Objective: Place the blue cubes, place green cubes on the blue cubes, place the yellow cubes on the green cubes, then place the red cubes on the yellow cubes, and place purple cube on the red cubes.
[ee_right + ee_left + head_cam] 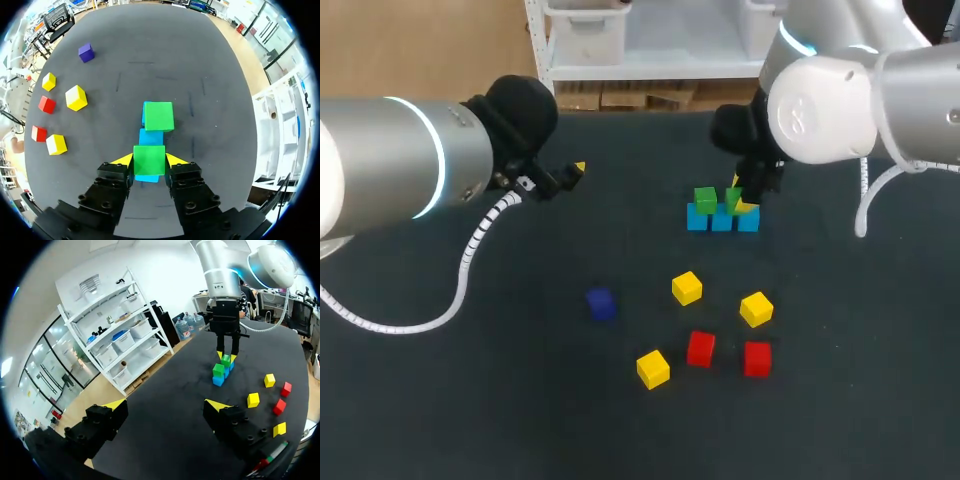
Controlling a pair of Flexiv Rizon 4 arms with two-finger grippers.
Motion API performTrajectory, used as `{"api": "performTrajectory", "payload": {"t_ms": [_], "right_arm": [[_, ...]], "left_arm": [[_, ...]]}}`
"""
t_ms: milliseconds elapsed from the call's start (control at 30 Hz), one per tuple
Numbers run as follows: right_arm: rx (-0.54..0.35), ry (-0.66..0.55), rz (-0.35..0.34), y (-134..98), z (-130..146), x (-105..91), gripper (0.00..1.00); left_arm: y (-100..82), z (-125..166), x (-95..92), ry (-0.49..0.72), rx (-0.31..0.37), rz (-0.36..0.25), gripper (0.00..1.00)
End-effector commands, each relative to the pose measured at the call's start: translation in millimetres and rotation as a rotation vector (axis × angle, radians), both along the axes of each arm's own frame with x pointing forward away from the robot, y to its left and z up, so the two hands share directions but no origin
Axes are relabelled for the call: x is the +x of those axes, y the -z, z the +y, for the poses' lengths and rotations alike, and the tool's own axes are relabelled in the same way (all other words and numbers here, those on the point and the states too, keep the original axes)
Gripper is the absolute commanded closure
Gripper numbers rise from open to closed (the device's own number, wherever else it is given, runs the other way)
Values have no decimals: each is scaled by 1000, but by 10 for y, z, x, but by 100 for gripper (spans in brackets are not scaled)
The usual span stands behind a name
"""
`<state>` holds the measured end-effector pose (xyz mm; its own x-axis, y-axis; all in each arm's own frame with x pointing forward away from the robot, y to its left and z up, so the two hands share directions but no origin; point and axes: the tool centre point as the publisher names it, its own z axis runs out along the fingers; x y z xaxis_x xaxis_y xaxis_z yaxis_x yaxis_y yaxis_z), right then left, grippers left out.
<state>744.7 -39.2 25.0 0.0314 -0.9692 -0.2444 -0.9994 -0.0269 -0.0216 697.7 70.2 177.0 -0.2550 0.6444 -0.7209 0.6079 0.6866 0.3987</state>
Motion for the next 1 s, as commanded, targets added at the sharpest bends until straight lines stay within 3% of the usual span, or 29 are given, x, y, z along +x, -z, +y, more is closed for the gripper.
{"api": "performTrajectory", "payload": {"t_ms": [33,600,1000], "right_arm": [[2,0,6,-1,-5,46,100],[-2,9,2,28,-7,61,100],[-1,17,-2,44,-10,88,90]], "left_arm": [[6,0,10,1,-2,-1,0],[6,0,10,1,-2,-1,0],[6,0,10,1,-2,-1,0]]}}
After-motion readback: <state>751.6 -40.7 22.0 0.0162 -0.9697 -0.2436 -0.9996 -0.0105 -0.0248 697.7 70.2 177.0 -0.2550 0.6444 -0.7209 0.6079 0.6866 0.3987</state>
